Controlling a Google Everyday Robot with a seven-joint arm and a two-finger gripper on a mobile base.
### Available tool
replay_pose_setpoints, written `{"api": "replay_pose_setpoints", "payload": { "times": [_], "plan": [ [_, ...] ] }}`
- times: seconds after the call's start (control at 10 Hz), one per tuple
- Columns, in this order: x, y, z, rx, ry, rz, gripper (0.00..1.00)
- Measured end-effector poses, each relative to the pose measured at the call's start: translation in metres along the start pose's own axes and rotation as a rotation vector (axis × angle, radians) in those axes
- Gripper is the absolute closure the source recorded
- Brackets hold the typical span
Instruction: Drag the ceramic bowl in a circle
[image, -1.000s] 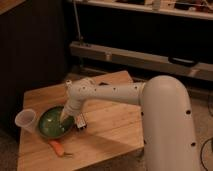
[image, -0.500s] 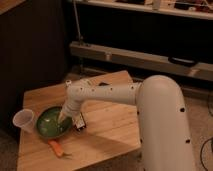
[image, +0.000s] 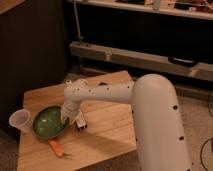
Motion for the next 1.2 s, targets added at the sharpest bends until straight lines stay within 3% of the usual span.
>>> {"api": "replay_pose_setpoints", "payload": {
  "times": [0.5,0.7,1.0,1.2],
  "plan": [
    [0.022,0.025,-0.013,-0.104,0.031,0.119,0.86],
    [0.034,0.053,-0.023,-0.163,0.03,0.207,0.86],
    [0.034,0.1,-0.038,-0.243,0.03,0.295,0.86],
    [0.033,0.098,-0.037,-0.245,0.031,0.289,0.86]
  ]
}}
